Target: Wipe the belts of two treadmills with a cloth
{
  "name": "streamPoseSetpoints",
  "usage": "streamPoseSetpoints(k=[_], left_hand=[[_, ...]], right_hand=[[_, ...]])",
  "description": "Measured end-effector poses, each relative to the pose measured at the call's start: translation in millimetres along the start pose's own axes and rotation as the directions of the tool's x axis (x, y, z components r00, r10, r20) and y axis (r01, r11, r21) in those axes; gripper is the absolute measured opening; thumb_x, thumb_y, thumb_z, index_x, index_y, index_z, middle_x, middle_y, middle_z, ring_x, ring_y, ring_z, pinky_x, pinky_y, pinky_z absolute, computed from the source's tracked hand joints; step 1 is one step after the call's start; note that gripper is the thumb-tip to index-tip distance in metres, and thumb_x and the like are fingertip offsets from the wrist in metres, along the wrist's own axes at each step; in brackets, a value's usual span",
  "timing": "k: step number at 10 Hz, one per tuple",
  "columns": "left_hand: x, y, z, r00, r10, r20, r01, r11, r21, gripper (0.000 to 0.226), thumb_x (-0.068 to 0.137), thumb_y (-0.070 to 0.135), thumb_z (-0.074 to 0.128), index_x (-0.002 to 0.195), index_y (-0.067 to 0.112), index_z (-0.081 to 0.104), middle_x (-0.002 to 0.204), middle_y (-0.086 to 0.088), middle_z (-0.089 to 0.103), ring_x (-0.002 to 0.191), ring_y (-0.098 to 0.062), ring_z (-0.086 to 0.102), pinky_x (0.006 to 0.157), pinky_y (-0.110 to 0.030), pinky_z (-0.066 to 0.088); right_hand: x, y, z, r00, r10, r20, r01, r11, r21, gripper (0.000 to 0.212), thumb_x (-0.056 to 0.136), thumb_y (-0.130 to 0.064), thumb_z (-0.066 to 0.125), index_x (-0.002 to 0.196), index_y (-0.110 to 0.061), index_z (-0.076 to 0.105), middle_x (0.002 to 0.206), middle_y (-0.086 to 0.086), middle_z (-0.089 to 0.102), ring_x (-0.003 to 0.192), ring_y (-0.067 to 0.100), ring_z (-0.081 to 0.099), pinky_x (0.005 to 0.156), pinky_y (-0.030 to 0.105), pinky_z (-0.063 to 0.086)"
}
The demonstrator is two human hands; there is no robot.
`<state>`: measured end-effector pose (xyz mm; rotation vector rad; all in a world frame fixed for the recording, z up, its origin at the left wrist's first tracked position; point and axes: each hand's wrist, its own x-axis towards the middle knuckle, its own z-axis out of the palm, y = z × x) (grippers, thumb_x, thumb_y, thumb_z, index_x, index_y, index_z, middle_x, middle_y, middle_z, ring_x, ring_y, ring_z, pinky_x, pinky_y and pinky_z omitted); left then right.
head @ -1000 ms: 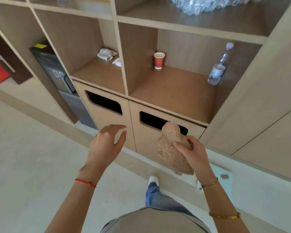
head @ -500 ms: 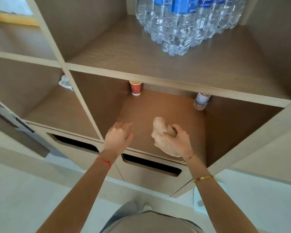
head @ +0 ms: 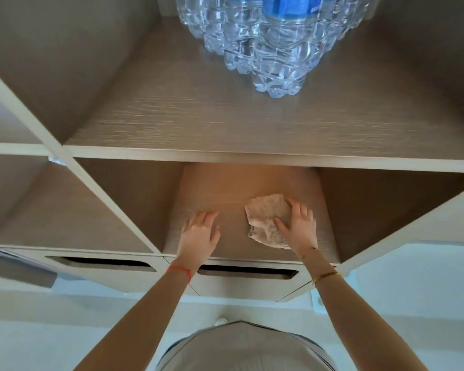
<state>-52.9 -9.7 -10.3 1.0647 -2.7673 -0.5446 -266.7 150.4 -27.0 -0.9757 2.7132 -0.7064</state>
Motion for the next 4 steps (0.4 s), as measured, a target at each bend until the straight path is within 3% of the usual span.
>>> streamPoseSetpoints(k=[2,4], left_hand=[[-5.8,-8.4,10.3,0.996,-0.017,0.089,0.013,0.999,0.045,0.045,0.102,0.031,0.044,0.147,0.021,0.046,0.152,0.001,0.042,0.141,-0.020,0.035,0.116,-0.040,0.025],[-13.9,-9.1,-9.4,0.999,-0.002,-0.036,0.000,0.998,-0.059,0.042,0.100,0.025,0.051,0.142,0.018,0.052,0.143,-0.001,0.052,0.135,-0.022,0.042,0.111,-0.042,0.036]], right_hand=[[-16.9,-2.1,-8.7,0.999,0.013,-0.044,-0.013,1.000,0.002,0.063,0.092,-0.045,0.062,0.146,-0.018,0.041,0.140,0.009,0.047,0.121,0.031,0.043,0.101,0.047,0.036],[-49.0,-6.4,-32.7,0.982,-0.110,-0.152,0.111,0.994,0.003,0.052,0.092,-0.035,0.066,0.131,-0.003,0.056,0.126,0.016,0.057,0.109,0.037,0.050,0.093,0.048,0.043]])
